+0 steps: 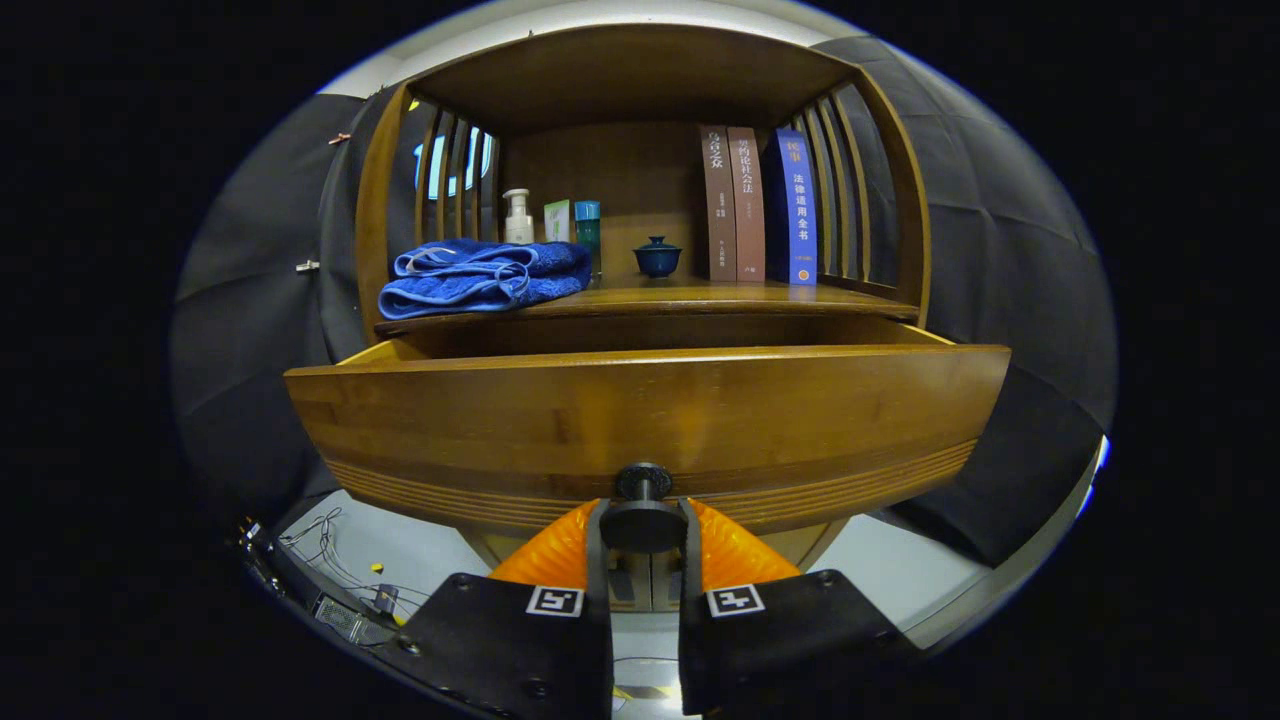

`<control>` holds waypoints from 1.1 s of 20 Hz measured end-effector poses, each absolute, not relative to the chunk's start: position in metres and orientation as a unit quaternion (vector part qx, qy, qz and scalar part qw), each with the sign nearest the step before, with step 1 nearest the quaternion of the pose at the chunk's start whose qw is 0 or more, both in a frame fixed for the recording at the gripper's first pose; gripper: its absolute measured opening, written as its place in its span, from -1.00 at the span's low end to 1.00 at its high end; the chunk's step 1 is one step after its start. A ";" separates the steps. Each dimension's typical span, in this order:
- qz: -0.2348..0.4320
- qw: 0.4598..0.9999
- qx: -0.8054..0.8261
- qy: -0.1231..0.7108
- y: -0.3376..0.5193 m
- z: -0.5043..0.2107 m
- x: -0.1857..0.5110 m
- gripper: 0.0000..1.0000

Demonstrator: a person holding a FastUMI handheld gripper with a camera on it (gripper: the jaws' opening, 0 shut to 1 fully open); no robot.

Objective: Pull open the drawer, take out the items inside it, and place them on the countertop above the cabinet.

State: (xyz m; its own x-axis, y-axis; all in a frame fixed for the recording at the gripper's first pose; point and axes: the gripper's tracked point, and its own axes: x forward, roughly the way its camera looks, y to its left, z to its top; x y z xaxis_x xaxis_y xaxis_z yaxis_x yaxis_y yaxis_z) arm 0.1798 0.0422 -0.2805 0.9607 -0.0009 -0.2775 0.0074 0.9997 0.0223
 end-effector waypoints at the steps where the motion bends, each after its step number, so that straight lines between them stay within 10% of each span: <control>1: -0.002 0.990 0.011 0.140 0.042 -0.281 0.172 -0.40; 19: 0.007 0.987 0.014 0.158 0.048 -0.296 0.117 -0.39; 22: 0.019 0.986 0.034 0.164 0.046 -0.288 0.111 -0.10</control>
